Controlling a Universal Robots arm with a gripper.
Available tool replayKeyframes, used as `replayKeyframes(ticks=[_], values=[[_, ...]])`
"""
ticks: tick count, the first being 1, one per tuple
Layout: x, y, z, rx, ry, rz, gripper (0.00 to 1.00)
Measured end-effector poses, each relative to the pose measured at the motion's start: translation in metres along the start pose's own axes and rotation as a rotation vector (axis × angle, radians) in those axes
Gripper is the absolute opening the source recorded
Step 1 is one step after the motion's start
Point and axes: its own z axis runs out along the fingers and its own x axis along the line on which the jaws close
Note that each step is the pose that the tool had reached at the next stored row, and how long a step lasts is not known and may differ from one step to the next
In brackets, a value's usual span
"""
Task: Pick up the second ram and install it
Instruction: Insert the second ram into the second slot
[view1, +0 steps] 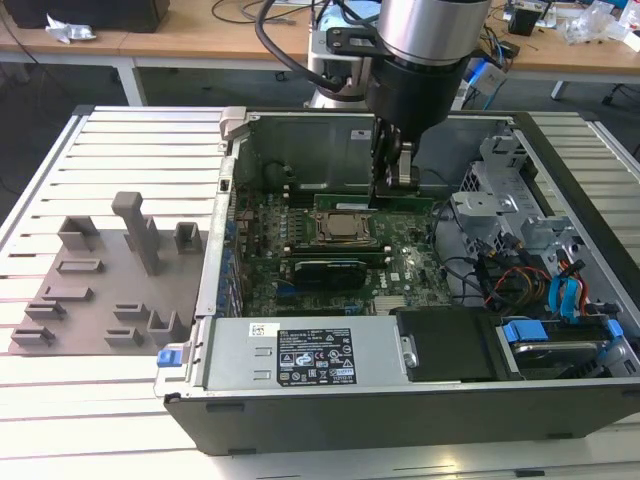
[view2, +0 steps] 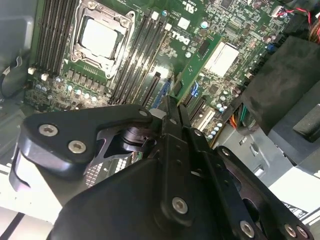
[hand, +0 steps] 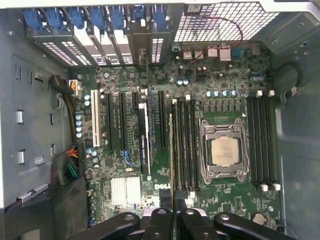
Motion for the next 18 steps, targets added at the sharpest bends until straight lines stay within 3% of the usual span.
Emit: replayKeyframes(ticks=[18], values=[[-0.0035, -0.0003, 0.0162, 0.0, 0.0, 0.0, 0.13]])
